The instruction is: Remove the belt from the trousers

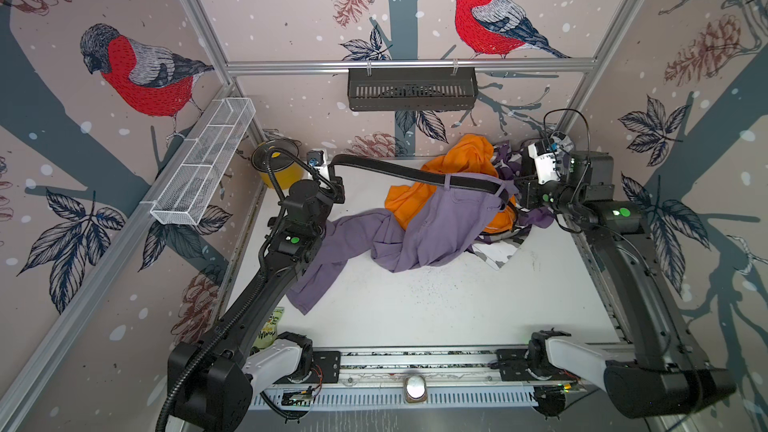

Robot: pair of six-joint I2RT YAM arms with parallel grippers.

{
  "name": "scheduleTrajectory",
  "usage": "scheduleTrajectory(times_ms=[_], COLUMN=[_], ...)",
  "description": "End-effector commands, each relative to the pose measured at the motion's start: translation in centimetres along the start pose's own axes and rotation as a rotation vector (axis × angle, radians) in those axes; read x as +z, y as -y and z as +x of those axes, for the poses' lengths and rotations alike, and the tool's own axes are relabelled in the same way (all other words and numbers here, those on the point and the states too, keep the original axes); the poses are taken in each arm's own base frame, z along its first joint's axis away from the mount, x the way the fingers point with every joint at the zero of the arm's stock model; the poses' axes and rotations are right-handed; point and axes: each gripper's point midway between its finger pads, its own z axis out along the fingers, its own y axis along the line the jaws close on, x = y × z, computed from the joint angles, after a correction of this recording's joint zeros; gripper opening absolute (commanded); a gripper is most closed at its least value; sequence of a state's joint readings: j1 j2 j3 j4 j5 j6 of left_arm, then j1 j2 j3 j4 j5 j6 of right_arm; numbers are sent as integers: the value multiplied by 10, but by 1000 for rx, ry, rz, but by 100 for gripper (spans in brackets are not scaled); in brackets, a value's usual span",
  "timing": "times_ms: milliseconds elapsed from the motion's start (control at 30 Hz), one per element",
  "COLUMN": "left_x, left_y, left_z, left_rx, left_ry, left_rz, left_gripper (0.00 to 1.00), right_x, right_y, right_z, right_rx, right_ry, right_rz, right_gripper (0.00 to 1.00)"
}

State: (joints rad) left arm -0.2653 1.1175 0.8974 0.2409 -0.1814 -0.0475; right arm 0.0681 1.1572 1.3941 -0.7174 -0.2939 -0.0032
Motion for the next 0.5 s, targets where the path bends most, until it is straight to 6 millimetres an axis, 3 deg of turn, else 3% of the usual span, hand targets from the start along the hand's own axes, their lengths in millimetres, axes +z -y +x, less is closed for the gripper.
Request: scheduleTrajectory(times_ms=[0,267,467], left_x=[1,6,9], left_y=[-23,-61,-61], left_z=[-4,20,29], left_rx=[-116,-269,-311], left_ry=[34,-7,-29], left_rz=[-50,-115,-104], left_gripper=[0,0,0], right_x=[-3,-5,-8], right_y=[11,27,42], right_z=[-7,-3,3], right_rx=[-8,24,57], right_ry=[30,22,19], right_rz=[53,99,155], right_gripper=[0,0,0])
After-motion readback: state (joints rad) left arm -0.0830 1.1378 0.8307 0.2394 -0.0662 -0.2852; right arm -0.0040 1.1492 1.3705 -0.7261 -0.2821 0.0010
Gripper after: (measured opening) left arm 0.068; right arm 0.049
